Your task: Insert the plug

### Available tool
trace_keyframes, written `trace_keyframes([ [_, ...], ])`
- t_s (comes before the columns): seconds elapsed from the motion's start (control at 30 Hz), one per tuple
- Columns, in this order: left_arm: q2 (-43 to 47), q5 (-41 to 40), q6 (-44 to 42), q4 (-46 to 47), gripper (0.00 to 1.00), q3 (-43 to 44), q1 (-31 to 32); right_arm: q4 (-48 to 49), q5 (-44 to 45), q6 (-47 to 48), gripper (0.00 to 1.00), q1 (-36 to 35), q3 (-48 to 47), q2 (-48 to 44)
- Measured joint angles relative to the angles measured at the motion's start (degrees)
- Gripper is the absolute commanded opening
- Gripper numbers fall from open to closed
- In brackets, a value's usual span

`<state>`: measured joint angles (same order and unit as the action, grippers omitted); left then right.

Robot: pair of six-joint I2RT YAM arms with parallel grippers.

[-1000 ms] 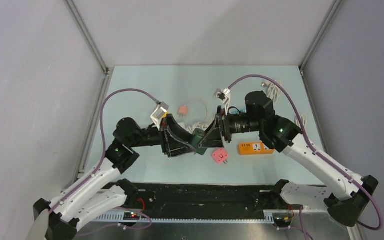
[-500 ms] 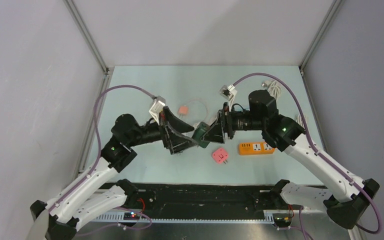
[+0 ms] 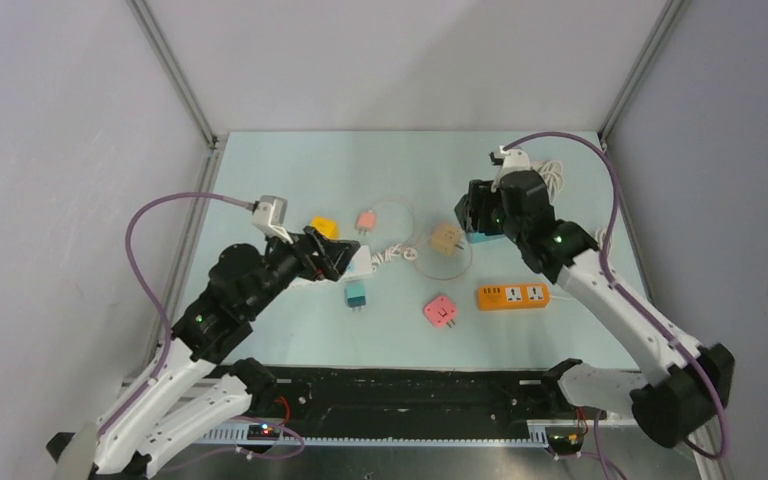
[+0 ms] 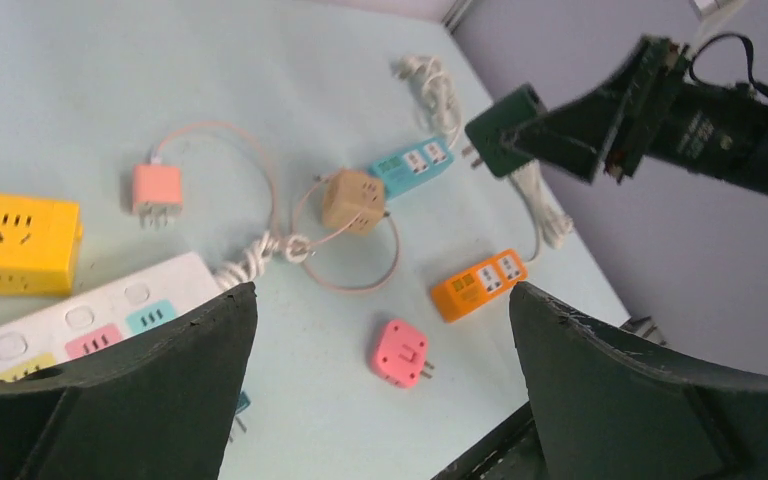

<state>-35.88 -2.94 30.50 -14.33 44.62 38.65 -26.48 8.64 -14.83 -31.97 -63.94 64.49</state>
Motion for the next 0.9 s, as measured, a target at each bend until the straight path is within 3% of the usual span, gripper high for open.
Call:
trace_keyframes([
  [0.27,-3.3,-0.6,0.0,-2.6,1.00,-3.7,0.0,13.0,5.0,7.0,0.00,11.0,5.8,13.7],
  [0.53,-3.4,-1.4,-0.6,-3.0,1.00,-3.8,0.0,24.3,2.3,14.4,0.00,16.1,6.2,20.5],
  [0.9,-4.9,-1.6,-1.0,-3.0,1.00,-3.8,0.0,24.6,-2.7,15.8,0.00,20.4,6.2,25.9],
])
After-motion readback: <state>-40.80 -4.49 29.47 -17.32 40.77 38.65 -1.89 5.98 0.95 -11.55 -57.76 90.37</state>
